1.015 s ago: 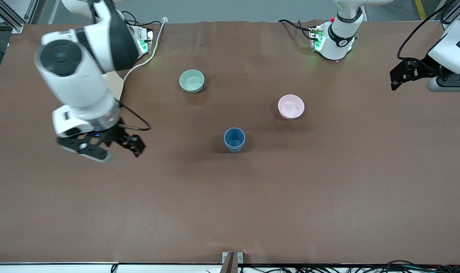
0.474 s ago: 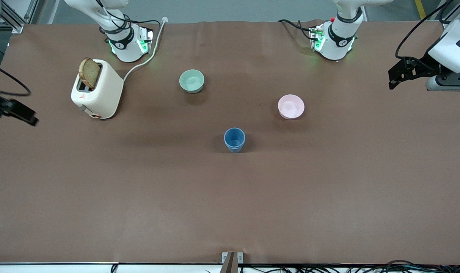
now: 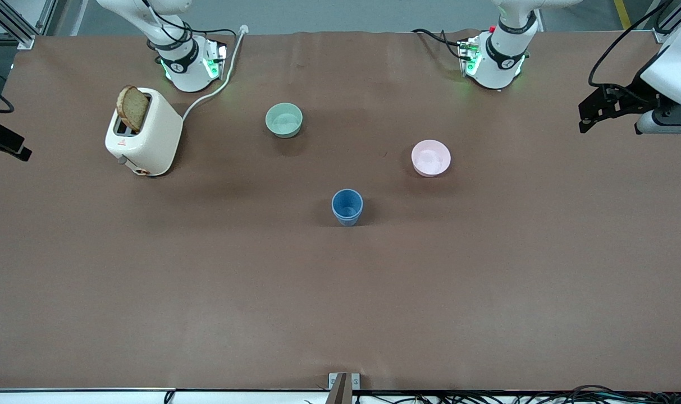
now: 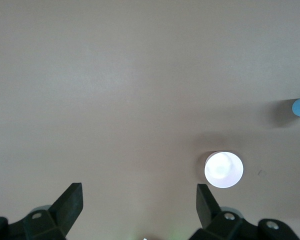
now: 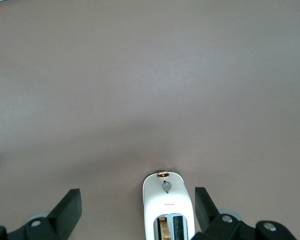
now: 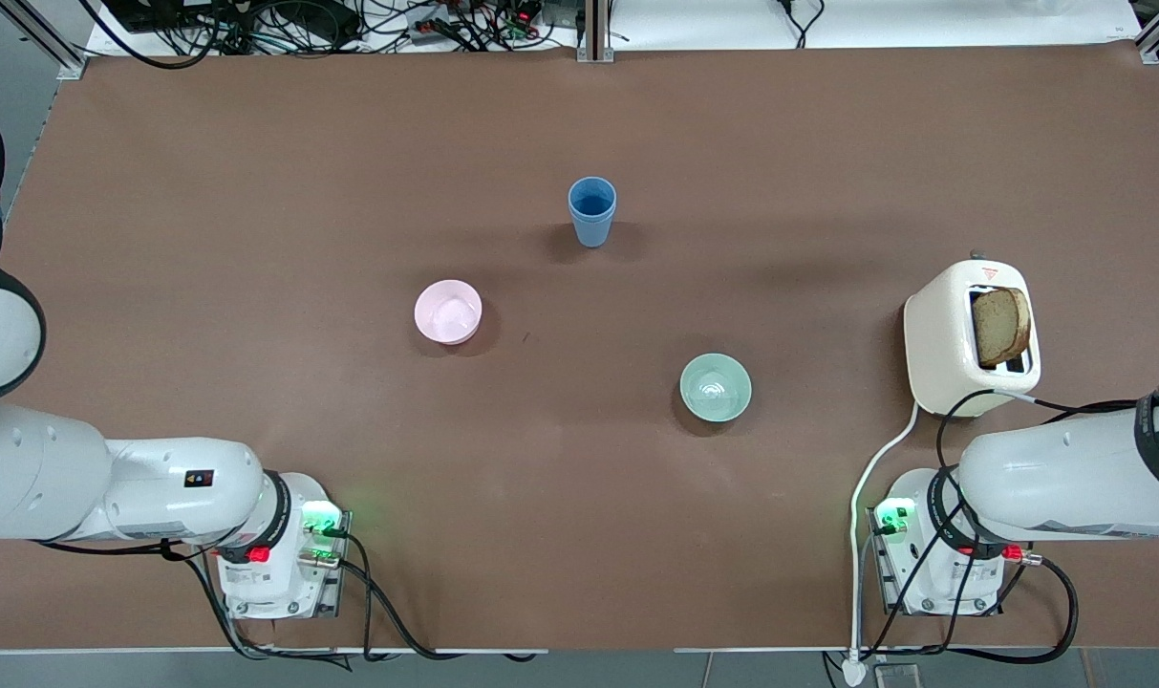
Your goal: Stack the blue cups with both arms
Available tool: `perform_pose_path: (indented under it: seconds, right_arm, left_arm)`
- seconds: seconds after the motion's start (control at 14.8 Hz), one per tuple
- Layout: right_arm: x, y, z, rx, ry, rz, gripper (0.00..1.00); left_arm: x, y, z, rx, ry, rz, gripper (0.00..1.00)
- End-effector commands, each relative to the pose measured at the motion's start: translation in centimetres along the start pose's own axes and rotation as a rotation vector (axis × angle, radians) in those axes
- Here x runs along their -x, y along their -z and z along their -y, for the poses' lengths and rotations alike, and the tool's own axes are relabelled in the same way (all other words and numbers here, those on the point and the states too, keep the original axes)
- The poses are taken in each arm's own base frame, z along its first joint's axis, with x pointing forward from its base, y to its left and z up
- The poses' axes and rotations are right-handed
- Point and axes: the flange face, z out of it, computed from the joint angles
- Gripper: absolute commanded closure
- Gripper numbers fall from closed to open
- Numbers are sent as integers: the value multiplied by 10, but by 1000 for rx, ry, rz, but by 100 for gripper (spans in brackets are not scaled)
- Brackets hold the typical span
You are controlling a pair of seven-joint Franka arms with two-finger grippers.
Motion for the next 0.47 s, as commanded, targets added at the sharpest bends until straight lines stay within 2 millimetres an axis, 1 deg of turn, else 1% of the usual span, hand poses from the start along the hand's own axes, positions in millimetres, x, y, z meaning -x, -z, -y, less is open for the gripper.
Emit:
perform_pose_path:
  seconds: [0.0, 0.07, 0.14, 0.2, 0.34, 0.41]
  right_arm:
    - [11, 18, -2, -8, 45, -46, 0]
    - [11, 29, -4, -11, 84, -67, 0]
    - [11, 30, -4, -18, 107, -63, 0]
    - [13, 28, -4, -21, 115, -43, 0]
    - [15, 24, 3, -6, 120, -16, 0]
    - [16, 18, 3, -6, 120, 7, 0]
  left_arm:
    - [-6, -5, -3, 12, -15, 5, 0]
    - [-7, -7, -3, 13, -10, 8, 0]
    - [-7, -7, -1, 13, -10, 9, 0]
    - [-7, -7, 1, 11, -7, 9, 0]
    - [-7, -8, 2, 13, -4, 11, 0]
    - [-9, -11, 1, 14, 2, 16, 0]
